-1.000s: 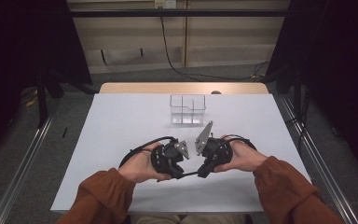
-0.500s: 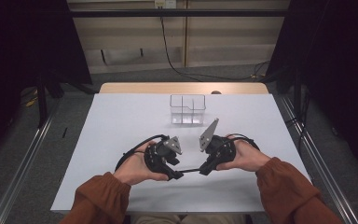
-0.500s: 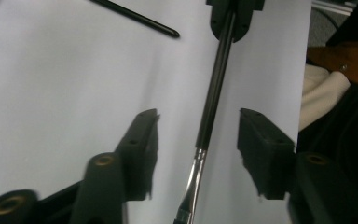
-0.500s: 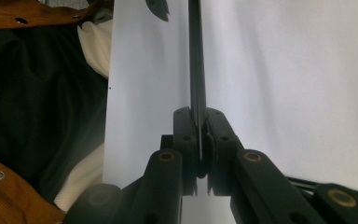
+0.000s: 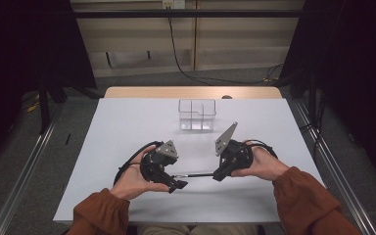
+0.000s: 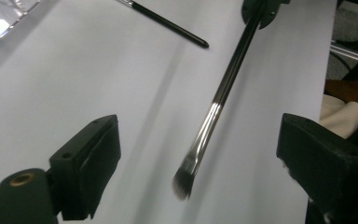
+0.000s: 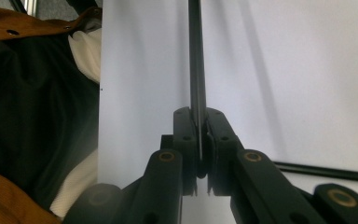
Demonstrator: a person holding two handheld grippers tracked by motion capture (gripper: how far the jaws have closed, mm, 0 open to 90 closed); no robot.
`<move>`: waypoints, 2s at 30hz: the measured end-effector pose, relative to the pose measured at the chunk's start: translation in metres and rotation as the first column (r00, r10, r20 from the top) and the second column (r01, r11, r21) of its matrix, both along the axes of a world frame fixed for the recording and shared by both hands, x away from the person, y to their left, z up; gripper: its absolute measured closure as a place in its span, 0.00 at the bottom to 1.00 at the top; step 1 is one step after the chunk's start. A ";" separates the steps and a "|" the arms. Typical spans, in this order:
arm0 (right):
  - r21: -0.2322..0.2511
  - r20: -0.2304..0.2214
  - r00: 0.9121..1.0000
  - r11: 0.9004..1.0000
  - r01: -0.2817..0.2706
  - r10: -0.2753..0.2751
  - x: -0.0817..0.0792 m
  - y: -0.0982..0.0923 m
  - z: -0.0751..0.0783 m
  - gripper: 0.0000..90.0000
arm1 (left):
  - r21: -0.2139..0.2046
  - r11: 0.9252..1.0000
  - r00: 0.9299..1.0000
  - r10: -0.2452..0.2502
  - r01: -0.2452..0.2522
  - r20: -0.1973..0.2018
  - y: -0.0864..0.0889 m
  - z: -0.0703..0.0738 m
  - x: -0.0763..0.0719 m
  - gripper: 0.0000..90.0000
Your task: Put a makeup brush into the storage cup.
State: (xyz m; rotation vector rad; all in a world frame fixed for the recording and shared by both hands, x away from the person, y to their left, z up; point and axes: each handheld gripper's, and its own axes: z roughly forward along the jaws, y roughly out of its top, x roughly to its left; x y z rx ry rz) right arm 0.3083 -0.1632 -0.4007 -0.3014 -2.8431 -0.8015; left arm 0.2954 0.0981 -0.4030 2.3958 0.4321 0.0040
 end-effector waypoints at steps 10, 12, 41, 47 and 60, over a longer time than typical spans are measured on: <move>0.035 0.009 0.998 0.997 0.062 -0.062 -0.006 -0.022 0.000 0.94 | -0.062 0.997 0.999 0.045 -0.046 -0.013 0.022 -0.007 0.000 0.06; 0.038 0.004 0.998 0.997 0.064 -0.065 -0.008 -0.025 -0.001 0.93 | -0.095 0.993 0.998 0.066 -0.066 -0.005 0.027 -0.007 -0.001 0.05; 0.215 0.045 0.968 0.949 0.230 -0.245 -0.023 -0.040 -0.015 0.93 | -0.199 0.960 0.978 0.205 -0.194 0.033 0.064 -0.020 -0.011 0.06; 0.292 0.038 0.955 0.917 0.272 -0.295 -0.024 -0.045 -0.019 0.93 | -0.203 0.956 0.974 0.223 -0.211 0.036 0.067 -0.020 -0.011 0.06; 0.412 0.021 0.944 0.863 0.291 -0.328 -0.028 -0.045 -0.021 0.93 | -0.209 0.956 0.973 0.224 -0.208 0.058 0.066 -0.021 -0.012 0.05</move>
